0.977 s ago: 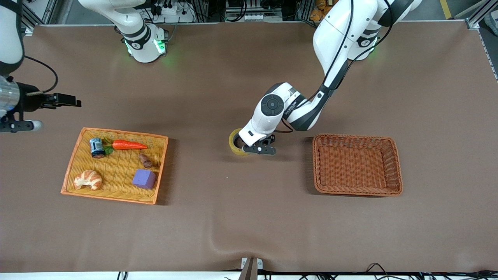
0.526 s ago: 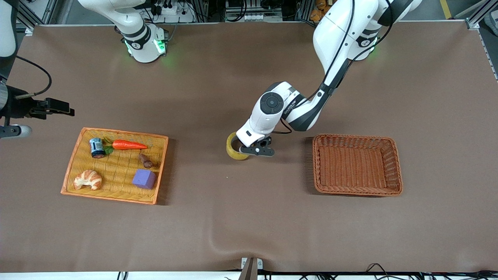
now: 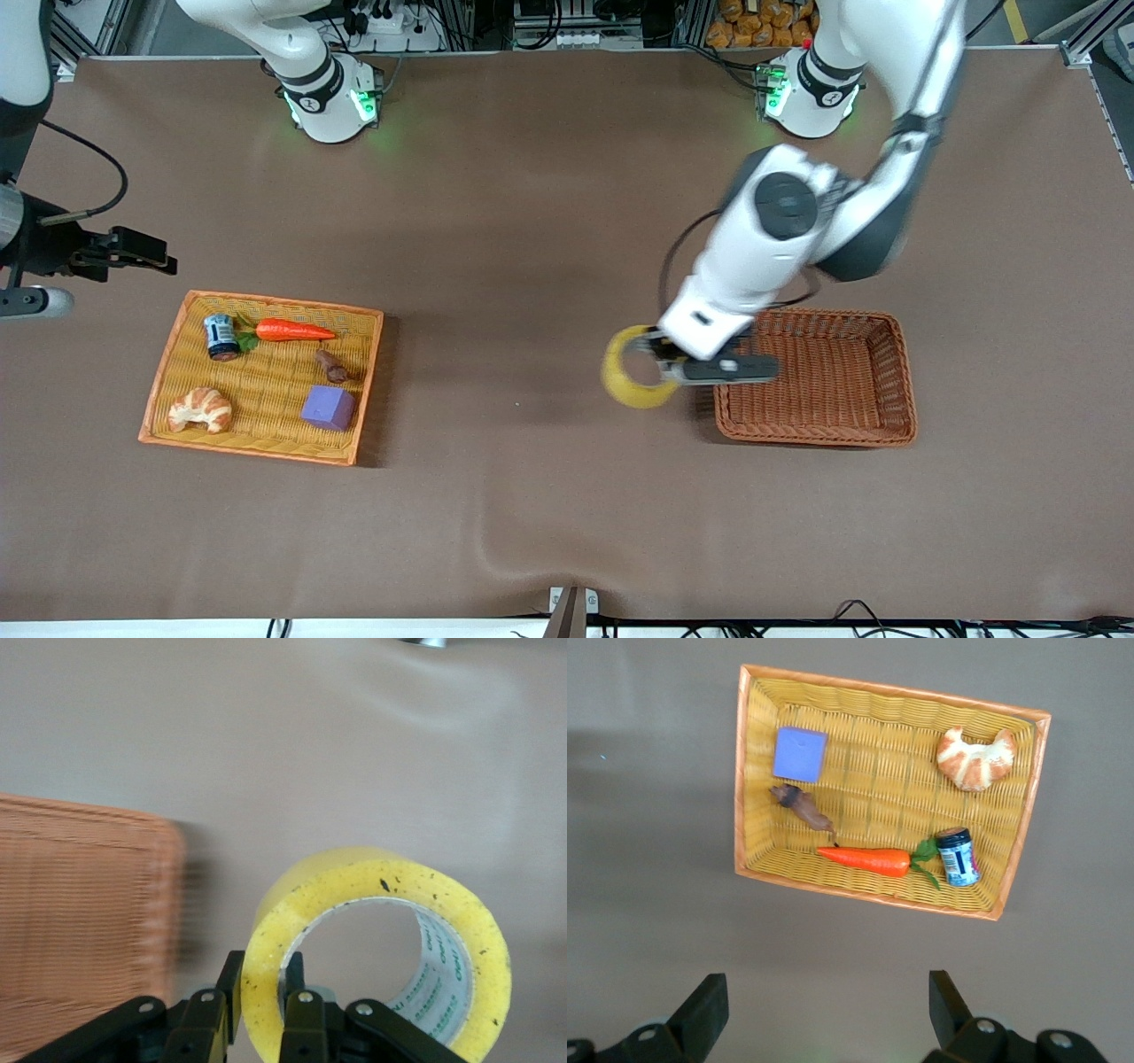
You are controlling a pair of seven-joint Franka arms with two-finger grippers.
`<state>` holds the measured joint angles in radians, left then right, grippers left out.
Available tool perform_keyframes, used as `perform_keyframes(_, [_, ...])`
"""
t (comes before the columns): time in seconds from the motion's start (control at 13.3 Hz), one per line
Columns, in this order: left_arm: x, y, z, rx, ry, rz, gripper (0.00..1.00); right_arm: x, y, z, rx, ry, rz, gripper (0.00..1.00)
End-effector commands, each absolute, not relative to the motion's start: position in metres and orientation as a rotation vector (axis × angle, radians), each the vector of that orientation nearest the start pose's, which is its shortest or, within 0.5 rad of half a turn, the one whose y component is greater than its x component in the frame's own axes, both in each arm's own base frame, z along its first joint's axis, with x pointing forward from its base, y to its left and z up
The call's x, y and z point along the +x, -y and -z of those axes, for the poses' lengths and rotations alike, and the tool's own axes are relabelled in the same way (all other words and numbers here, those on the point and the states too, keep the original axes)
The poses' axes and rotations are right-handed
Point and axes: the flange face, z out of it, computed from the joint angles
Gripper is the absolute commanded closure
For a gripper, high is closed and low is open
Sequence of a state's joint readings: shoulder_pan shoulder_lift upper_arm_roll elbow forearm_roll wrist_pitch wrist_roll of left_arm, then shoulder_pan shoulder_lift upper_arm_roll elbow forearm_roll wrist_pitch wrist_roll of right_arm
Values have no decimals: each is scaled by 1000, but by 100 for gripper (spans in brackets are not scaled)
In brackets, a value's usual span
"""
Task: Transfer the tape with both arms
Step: 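Lift the tape with the left gripper and move it over the basket, then lower the tape into the basket and open the left gripper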
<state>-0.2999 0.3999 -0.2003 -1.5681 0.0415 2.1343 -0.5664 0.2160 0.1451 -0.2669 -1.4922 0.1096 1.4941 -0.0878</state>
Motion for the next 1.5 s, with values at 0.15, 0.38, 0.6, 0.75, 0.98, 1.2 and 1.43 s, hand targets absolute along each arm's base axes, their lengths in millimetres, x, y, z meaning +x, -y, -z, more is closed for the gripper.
perform_keyframes(0.15, [627, 190, -434, -3172, 120, 70, 100, 578, 0, -604, -3051, -86, -139, 0])
perform_keyframes(0.38, [628, 137, -391, -3162, 153, 29, 100, 577, -12, -614, -3050, -332, -107, 0])
perform_keyframes(0.6, [628, 99, -333, -3111, 145, 82, 100, 569, -42, -632, -3086, -437, -37, 0])
perform_keyframes(0.75, [626, 89, -291, -3130, 150, 131, 100, 560, -41, -647, -3070, -423, 11, 0])
perform_keyframes(0.98, [627, 87, -265, -3084, 57, 109, 1, 558, -23, -652, -3063, -438, 28, 0])
perform_keyframes(1.2, [630, 87, -285, -3065, 47, 144, 0, 549, -15, -664, -3069, -396, 66, 0])
perform_keyframes(1.43, [641, 85, -366, -3023, 75, 163, 0, 547, -7, -665, -3090, -414, 89, 0])
